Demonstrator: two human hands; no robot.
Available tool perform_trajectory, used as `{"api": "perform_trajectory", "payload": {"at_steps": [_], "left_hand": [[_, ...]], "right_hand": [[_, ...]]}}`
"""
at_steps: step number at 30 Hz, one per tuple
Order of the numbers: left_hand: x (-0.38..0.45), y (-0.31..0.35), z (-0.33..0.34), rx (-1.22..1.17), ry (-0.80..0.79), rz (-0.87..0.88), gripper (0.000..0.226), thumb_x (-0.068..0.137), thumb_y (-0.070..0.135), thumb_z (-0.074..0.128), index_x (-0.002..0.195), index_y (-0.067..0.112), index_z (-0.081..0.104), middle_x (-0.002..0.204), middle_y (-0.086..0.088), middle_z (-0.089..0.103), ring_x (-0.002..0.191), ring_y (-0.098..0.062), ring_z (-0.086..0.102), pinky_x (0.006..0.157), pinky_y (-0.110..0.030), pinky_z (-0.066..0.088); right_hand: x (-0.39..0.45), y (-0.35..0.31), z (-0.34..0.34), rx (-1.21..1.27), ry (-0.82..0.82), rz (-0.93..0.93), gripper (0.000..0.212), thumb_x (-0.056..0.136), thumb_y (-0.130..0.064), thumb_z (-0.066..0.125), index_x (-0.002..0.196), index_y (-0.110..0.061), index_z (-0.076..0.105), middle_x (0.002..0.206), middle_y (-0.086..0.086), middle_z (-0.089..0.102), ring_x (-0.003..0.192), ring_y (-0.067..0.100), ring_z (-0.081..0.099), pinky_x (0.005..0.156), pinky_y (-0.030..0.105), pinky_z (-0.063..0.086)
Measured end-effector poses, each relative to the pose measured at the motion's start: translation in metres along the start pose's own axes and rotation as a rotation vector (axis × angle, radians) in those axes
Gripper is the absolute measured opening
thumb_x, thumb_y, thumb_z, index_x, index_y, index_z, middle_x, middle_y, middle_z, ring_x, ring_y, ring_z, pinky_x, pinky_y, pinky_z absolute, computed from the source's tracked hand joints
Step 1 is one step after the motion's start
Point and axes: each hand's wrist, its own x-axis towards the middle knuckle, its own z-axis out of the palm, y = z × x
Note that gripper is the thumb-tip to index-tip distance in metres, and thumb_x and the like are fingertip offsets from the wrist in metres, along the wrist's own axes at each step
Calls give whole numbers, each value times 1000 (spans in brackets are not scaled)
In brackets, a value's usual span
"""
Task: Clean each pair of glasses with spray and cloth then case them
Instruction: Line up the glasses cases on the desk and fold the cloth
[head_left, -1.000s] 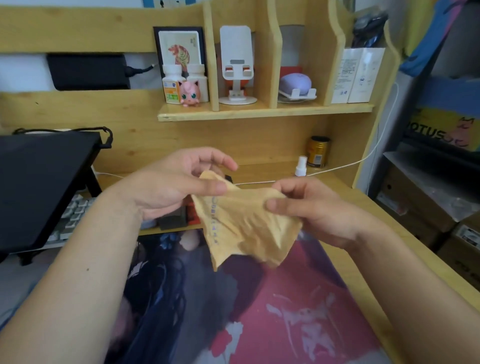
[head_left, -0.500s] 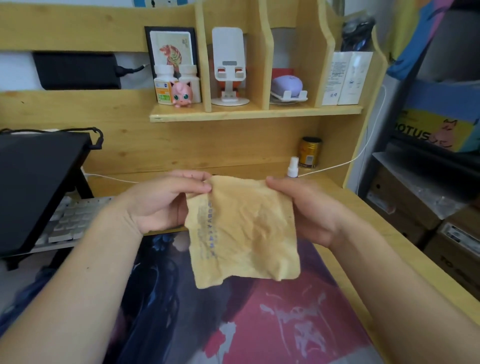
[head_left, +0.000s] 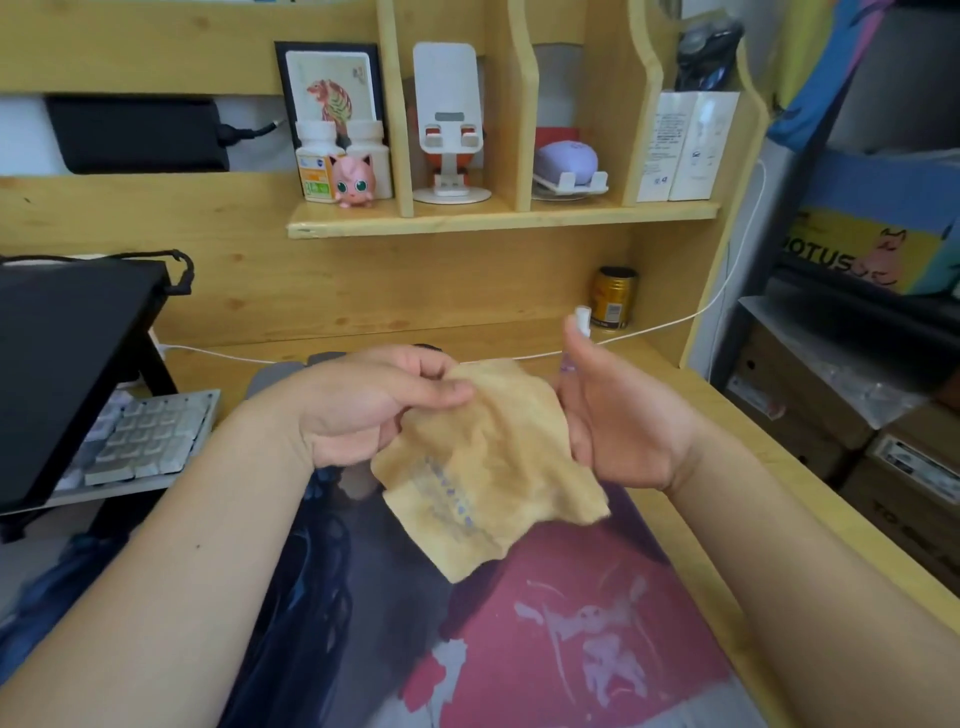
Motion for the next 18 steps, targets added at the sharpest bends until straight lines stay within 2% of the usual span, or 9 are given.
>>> {"api": "perform_trajectory", "payload": {"at_steps": [2,5,8,10,12,15,18], "left_hand": [[-3,5,-2,-79,117,68,6,91,10,66,86,7,68,82,-13,70,65,-18,70,57,-29,60],[-3,9,-5,-211,275,127,11,98,6,56,99,2,66,85,-15,70,68,-19,72,60,-34,63],[1,8,-7,-319,362,123,26,101,6,52,123,-3,62,95,-17,72,74,-21,74,68,-37,65],[4,5,-8,-352,390,114,33,103,5,49,132,-9,57,99,-19,73,77,-22,76,67,-37,65],[5,3,-9,-369,400,102,35,104,4,47,134,-12,53,101,-21,74,79,-24,76,70,-38,65],[4,2,-9,-364,383,62,30,105,5,44,127,-11,57,96,-20,75,77,-24,77,67,-38,65],[2,3,-7,-318,370,52,23,105,5,45,119,-5,61,95,-21,74,76,-24,76,61,-38,64]], "right_hand": [[0,4,-10,120,-82,15,102,81,-82,46,142,-2,52,131,22,58,124,38,52,117,52,31],[10,19,-12,301,-138,-144,80,85,-72,54,134,-9,62,133,15,63,127,31,56,113,49,39],[20,25,3,471,-100,-254,75,86,-59,64,141,-9,52,145,17,53,131,34,54,112,49,40],[24,26,10,366,-21,-261,57,92,-40,62,137,-5,56,127,14,66,112,27,68,96,42,55],[27,26,11,166,111,-259,43,92,-20,61,131,0,61,113,15,72,98,24,72,85,38,60],[26,24,6,-21,236,-225,32,98,-14,58,126,0,63,115,20,72,96,29,72,88,45,59],[16,14,5,-143,283,-229,29,102,-13,53,126,1,60,119,25,69,98,33,69,84,45,57]]}}
